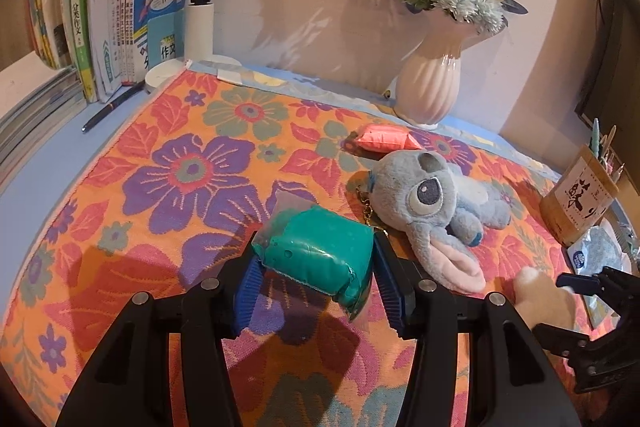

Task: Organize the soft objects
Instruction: 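Lift the white plush and teal pouch off the tablecloth with both tools, then carry the plush and pouch to the glass plate and open both tools, then move both open tools back over the tablecloth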

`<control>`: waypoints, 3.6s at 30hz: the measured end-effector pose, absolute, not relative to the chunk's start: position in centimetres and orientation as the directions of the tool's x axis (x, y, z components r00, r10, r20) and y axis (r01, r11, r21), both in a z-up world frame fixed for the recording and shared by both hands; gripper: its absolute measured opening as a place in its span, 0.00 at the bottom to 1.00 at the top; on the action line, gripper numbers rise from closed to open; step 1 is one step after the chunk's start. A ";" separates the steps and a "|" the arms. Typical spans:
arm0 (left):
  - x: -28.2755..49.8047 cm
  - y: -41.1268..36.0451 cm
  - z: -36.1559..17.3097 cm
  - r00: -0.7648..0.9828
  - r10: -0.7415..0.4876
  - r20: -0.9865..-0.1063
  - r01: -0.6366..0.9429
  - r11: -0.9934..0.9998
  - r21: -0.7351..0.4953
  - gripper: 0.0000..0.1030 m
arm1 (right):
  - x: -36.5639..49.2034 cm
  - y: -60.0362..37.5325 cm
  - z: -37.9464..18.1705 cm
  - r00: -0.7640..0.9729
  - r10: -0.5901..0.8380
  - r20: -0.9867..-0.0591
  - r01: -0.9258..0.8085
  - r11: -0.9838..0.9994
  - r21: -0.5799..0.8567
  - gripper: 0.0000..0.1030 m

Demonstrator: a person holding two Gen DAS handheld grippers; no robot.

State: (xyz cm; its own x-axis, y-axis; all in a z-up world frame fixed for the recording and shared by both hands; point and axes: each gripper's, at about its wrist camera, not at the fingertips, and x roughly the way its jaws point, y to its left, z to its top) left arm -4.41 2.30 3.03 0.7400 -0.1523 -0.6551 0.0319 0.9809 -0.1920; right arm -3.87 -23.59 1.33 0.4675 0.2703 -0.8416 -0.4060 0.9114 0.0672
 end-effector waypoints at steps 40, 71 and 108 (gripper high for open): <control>-6.2 -6.0 15.6 0.712 -0.506 -0.486 0.354 0.857 -0.374 0.48 | -10.3 -30.0 14.2 0.815 -0.002 -0.580 -0.087 0.988 -0.127 0.50; -6.7 -41.4 11.1 0.247 -0.689 -0.681 0.837 0.506 -0.209 0.89 | -12.0 -61.6 12.9 0.690 -0.261 -0.675 0.562 0.781 0.273 0.60; -4.9 2.2 10.2 0.769 -0.065 -0.635 0.122 0.991 0.046 0.95 | -5.8 -23.0 6.0 0.610 0.149 -0.778 -0.168 0.984 0.057 0.91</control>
